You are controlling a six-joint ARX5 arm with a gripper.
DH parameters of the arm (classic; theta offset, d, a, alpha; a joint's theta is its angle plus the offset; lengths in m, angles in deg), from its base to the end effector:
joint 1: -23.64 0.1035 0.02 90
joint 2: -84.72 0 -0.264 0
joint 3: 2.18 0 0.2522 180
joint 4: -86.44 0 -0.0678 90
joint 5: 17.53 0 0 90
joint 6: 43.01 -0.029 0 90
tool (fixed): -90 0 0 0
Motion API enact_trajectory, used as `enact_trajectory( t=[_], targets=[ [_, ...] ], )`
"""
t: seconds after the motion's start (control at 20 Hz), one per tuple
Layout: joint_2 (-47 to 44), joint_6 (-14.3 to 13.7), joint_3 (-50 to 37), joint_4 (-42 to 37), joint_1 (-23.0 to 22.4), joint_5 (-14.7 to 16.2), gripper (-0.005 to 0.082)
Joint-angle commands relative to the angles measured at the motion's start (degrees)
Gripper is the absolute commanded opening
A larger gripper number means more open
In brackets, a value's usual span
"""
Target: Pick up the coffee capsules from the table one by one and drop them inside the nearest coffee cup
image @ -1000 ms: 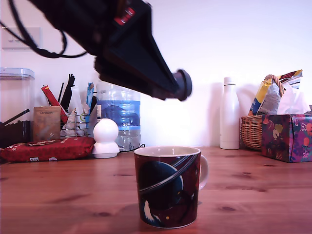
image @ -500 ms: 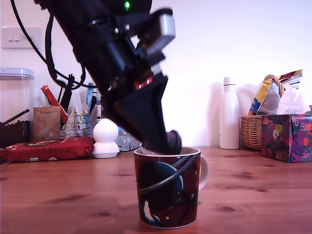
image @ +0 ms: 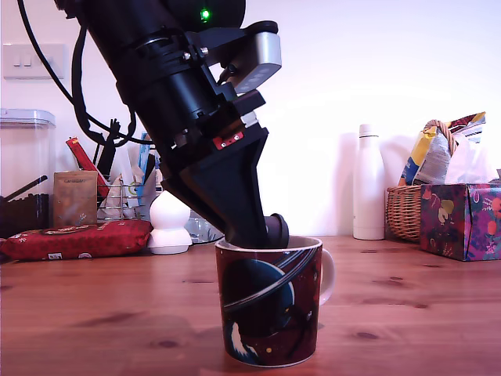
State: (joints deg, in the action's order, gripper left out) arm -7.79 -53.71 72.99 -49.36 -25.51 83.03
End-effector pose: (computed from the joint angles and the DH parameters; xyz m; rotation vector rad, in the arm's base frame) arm 0.2041 -0.2442 0.2074 0.5244 0.9722 -1.0384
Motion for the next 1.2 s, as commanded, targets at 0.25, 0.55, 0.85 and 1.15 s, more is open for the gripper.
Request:
enact_trajectory(
  t=[0.25, 0.55, 0.85, 1.15],
  targets=[
    [-0.5, 0.6, 0.8, -1.3, -0.1, 1.3, 0.0784],
    [-0.4, 0.6, 0.9, -1.7, -0.1, 1.8, 0.078],
    [0.0, 0.7, 3.9, 1.2, -0.1, 1.8, 0.076],
    [4.0, -0.2, 4.3, 1.8, 0.3, 1.8, 0.0005]
  ],
)
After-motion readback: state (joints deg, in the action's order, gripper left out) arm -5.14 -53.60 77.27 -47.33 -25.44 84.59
